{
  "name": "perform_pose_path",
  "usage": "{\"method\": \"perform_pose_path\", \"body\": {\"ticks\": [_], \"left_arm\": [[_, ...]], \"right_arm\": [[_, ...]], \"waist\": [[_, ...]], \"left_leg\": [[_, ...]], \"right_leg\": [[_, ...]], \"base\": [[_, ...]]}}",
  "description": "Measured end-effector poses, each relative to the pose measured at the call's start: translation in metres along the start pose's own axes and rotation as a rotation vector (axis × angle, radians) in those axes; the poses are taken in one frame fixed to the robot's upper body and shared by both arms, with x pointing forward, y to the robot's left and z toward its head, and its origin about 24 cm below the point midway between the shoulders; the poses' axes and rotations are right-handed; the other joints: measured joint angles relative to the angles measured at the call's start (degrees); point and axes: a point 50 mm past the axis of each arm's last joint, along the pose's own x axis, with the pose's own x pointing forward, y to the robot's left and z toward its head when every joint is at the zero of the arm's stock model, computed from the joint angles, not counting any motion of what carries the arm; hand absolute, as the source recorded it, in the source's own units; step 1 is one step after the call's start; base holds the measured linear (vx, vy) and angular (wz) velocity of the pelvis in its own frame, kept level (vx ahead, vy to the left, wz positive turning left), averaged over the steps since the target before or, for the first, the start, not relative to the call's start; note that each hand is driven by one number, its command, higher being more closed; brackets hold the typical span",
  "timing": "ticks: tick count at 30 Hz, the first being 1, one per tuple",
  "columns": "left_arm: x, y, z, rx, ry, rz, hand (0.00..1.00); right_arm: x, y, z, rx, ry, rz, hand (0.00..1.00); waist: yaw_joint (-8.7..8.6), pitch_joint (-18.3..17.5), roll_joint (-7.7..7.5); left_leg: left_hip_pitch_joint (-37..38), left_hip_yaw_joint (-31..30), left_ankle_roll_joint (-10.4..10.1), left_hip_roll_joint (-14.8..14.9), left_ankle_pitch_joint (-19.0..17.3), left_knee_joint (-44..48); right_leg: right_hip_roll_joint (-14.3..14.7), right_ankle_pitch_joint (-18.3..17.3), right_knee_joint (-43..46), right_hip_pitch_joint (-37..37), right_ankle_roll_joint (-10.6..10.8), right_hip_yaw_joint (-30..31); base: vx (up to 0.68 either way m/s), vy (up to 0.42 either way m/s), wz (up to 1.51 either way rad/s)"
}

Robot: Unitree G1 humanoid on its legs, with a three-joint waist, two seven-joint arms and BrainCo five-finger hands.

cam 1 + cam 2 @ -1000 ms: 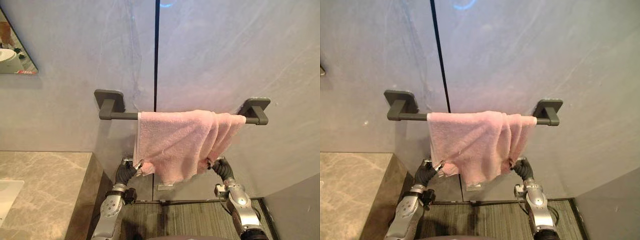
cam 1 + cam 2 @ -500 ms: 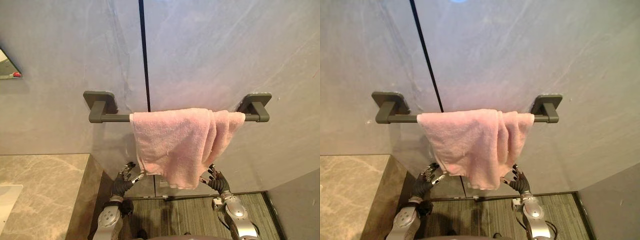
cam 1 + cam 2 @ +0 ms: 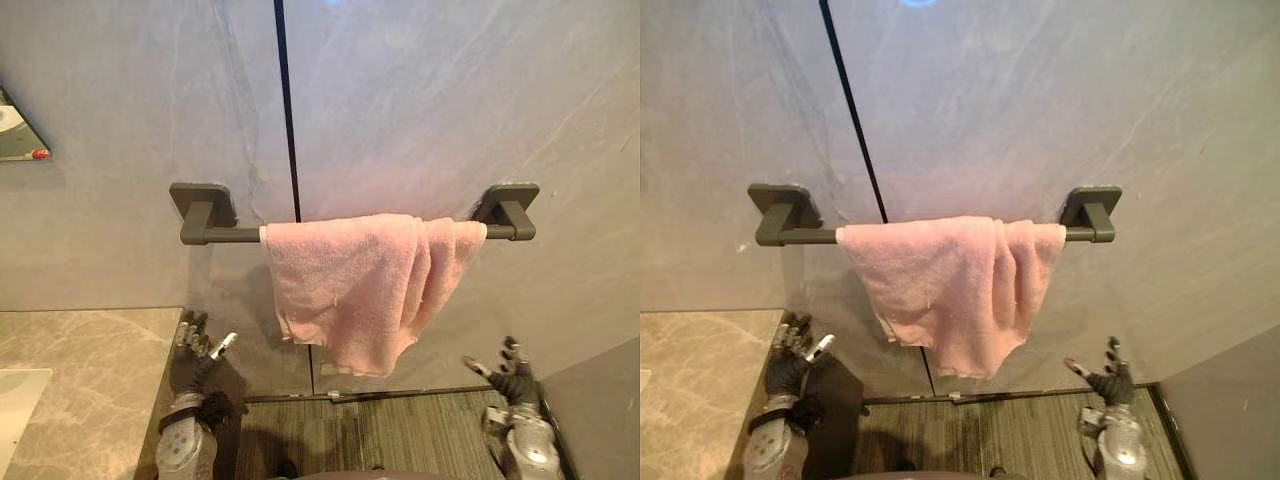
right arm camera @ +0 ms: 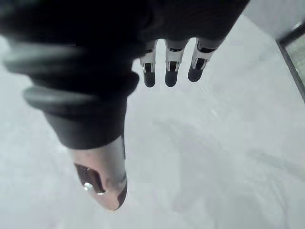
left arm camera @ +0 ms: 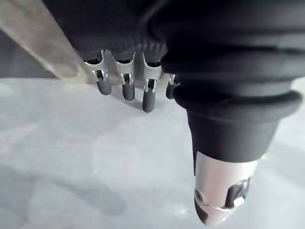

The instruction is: Organize washtable

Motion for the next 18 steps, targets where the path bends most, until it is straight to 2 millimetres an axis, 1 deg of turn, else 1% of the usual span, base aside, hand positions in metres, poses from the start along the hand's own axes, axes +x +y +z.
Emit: {"method": "perform_pose_path", "body": {"ticks": [1, 2, 4, 5, 6, 7, 8, 9, 10, 12, 13, 14, 15, 16, 17, 18], "left_arm": [[-0.001, 0.0, 0.01, -0.012, -0.042, 0.0, 0.0], [-0.001, 0.0, 0.015, -0.016, -0.067, 0.004, 0.0], [-0.001, 0.0, 0.038, -0.037, -0.174, 0.028, 0.0], [-0.002, -0.001, 0.044, -0.039, -0.204, 0.025, 0.0], [-0.002, -0.003, 0.054, -0.044, -0.249, 0.022, 0.0], [-0.003, -0.004, 0.06, -0.049, -0.28, 0.02, 0.0], [-0.004, -0.007, 0.077, -0.059, -0.36, 0.007, 0.0], [-0.006, -0.01, 0.09, -0.066, -0.427, -0.006, 0.0], [-0.007, -0.012, 0.097, -0.072, -0.468, -0.014, 0.0], [-0.013, -0.018, 0.129, -0.091, -0.637, -0.049, 0.0], [-0.016, -0.019, 0.136, -0.091, -0.678, -0.06, 0.0], [-0.023, -0.021, 0.152, -0.084, -0.764, -0.091, 0.0], [-0.028, -0.023, 0.162, -0.077, -0.825, -0.119, 0.0], [-0.032, -0.024, 0.169, -0.075, -0.865, -0.144, 0.0], [-0.035, -0.026, 0.172, -0.077, -0.886, -0.161, 0.0], [-0.038, -0.033, 0.179, -0.126, -0.927, -0.23, 0.0]], "right_arm": [[-0.001, -0.009, 0.007, -0.003, -0.032, -0.039, 0.0], [-0.001, -0.012, 0.012, -0.002, -0.054, -0.054, 0.0], [-0.001, -0.02, 0.036, 0.007, -0.153, -0.1, 0.0], [-0.002, -0.022, 0.042, 0.012, -0.181, -0.109, 0.0], [-0.003, -0.025, 0.055, 0.023, -0.239, -0.123, 0.0], [-0.004, -0.027, 0.063, 0.033, -0.277, -0.128, 0.0], [-0.006, -0.028, 0.083, 0.065, -0.373, -0.134, 0.0], [-0.009, -0.028, 0.098, 0.089, -0.454, -0.134, 0.0], [-0.01, -0.028, 0.108, 0.107, -0.504, -0.133, 0.0], [-0.021, -0.025, 0.148, 0.185, -0.723, -0.115, 0.0], [-0.025, -0.025, 0.158, 0.202, -0.779, -0.109, 0.0], [-0.033, -0.024, 0.179, 0.23, -0.901, -0.09, 0.0], [-0.041, -0.024, 0.194, 0.247, -0.997, -0.067, 0.0], [-0.047, -0.022, 0.205, 0.272, -1.068, -0.035, 0.0], [-0.051, -0.02, 0.211, 0.287, -1.108, -0.01, 0.0], [-0.057, -0.012, 0.222, 0.331, -1.183, 0.08, 0.0]], "waist": [[-0.04, -0.07, 0.13], [-0.05, -0.06, 0.22], [-0.18, -0.14, 0.61], [-0.17, -0.25, 0.71], [-0.18, -0.39, 0.86], [-0.18, -0.43, 0.94], [-0.16, -0.56, 1.09], [-0.17, -0.69, 1.15], [-0.17, -0.77, 1.18], [-0.19, -0.89, 1.22], [-0.17, -0.92, 1.2], [-0.17, -1.0, 1.13], [-0.17, -1.04, 1.08], [-0.16, -1.08, 1.01], [-0.17, -1.14, 0.93], [-0.14, -1.33, 0.65]], "left_leg": [[0.23, -0.13, 0.01, -0.02, -0.04, -0.15], [0.29, -0.15, 0.01, -0.02, -0.04, -0.3], [0.53, -0.19, 0.0, -0.01, -0.05, -0.31], [0.56, -0.18, 0.0, -0.01, -0.05, -0.31], [0.56, -0.19, 0.0, -0.01, -0.05, -0.3], [0.56, -0.19, 0.01, -0.01, -0.04, -0.29], [0.56, -0.19, 0.01, -0.01, -0.04, -0.18], [0.56, -0.19, 0.02, 0.0, -0.03, 0.01], [0.56, -0.19, 0.03, 0.01, -0.02, 0.03], [0.61, -0.18, 0.04, 0.01, -0.01, 0.07], [0.63, -0.17, 0.04, 0.01, -0.01, 0.07], [0.71, -0.13, 0.04, 0.0, -0.01, 0.08], [0.84, -0.09, 0.04, -0.02, -0.01, 0.09], [0.95, -0.08, 0.04, -0.03, -0.01, 0.09], [1.05, -0.08, 0.04, -0.03, -0.01, 0.09], [1.36, -0.16, 0.04, -0.01, -0.01, 0.09]], "right_leg": [[-0.04, -0.17, 0.2, 0.13, -0.02, -0.18], [-0.05, -0.28, 0.38, 0.11, 0.01, -0.27], [-0.08, -0.57, 1.0, 0.02, 0.02, -0.41], [-0.08, -0.6, 1.04, 0.03, 0.02, -0.42], [-0.09, -0.6, 1.06, 0.03, 0.02, -0.43], [-0.09, -0.6, 1.06, 0.03, 0.02, -0.44], [-0.09, -0.59, 1.05, 0.02, 0.02, -0.45], [-0.08, -0.58, 1.06, 0.02, 0.02, -0.45], [-0.07, -0.57, 1.06, 0.03, 0.02, -0.45], [-0.05, -0.54, 1.11, 0.03, 0.0, -0.42], [-0.05, -0.54, 1.12, 0.04, 0.0, -0.4], [-0.06, -0.54, 1.13, 0.11, 0.0, -0.37], [-0.08, -0.54, 1.13, 0.23, 0.0, -0.34], [-0.08, -0.54, 1.12, 0.37, 0.0, -0.29], [-0.08, -0.54, 1.12, 0.47, 0.0, -0.27], [-0.07, -0.55, 1.07, 0.96, 0.0, -0.25]], "base": [[-0.03, -0.018, 0.05], [-0.05, -0.018, 0.04], [-0.05, -0.014, 0.0], [-0.04, -0.011, 0.0], [0.0, 0.0, 0.0], [0.0, 0.0, 0.0], [0.0, 0.0, 0.0], [0.0, 0.0, 0.0], [0.0, 0.0, 0.0], [0.0, 0.0, 0.0], [0.0, 0.0, 0.0], [0.0, 0.0, 0.0], [0.0, 0.0, 0.0], [0.0, 0.0, 0.0], [0.0, 0.0, 0.0], [-0.02, -0.013, 0.04]]}}
